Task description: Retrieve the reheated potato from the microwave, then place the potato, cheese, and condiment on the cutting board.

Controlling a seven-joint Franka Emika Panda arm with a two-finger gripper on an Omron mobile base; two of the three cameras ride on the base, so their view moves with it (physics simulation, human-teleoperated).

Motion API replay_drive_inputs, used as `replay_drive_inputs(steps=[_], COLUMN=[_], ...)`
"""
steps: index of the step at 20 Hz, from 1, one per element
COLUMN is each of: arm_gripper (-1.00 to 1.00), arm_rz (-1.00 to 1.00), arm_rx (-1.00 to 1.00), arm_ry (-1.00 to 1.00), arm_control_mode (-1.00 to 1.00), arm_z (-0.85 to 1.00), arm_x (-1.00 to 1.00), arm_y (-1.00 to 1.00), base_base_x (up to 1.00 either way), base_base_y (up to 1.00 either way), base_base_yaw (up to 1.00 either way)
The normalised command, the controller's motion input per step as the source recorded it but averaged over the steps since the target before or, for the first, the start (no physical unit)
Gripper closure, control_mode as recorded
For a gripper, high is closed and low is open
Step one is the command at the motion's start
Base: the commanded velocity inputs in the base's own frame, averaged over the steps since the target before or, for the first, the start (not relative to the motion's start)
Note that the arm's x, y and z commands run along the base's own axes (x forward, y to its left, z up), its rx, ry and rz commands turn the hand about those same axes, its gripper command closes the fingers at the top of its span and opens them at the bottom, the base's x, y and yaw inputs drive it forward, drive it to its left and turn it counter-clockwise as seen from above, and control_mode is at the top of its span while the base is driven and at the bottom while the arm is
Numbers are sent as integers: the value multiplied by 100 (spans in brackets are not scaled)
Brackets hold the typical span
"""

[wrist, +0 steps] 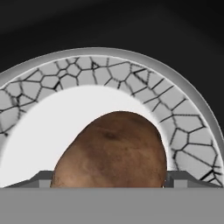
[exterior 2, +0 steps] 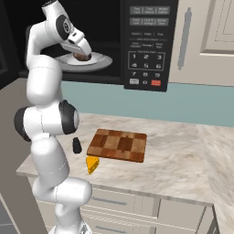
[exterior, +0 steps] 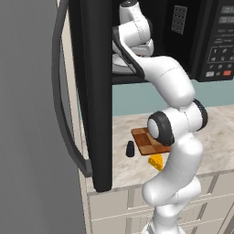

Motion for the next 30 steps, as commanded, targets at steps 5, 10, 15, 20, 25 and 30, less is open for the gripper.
replay_drive_inputs(steps=[5, 10, 15, 20, 25, 30], arm_gripper=[100, 100, 100, 100, 100, 100], arm_rz=[11, 16, 16, 15, 17, 19], arm_rx=[1, 1, 2, 3, 1, 0], arm_ry=[-15, -16, -3, 0, 0, -2], arm_control_mode=[-100, -100, -100, -100, -100, -100], arm_z=[-3, -13, -3, 12, 20, 12], arm_x=[-51, -60, -58, -55, -67, -81], arm_y=[-3, -5, -5, -8, -9, -15], base_base_x=[0, 0, 0, 0, 0, 0], base_base_y=[0, 0, 0, 0, 0, 0], base_base_yaw=[0, 0, 0, 0, 0, 0])
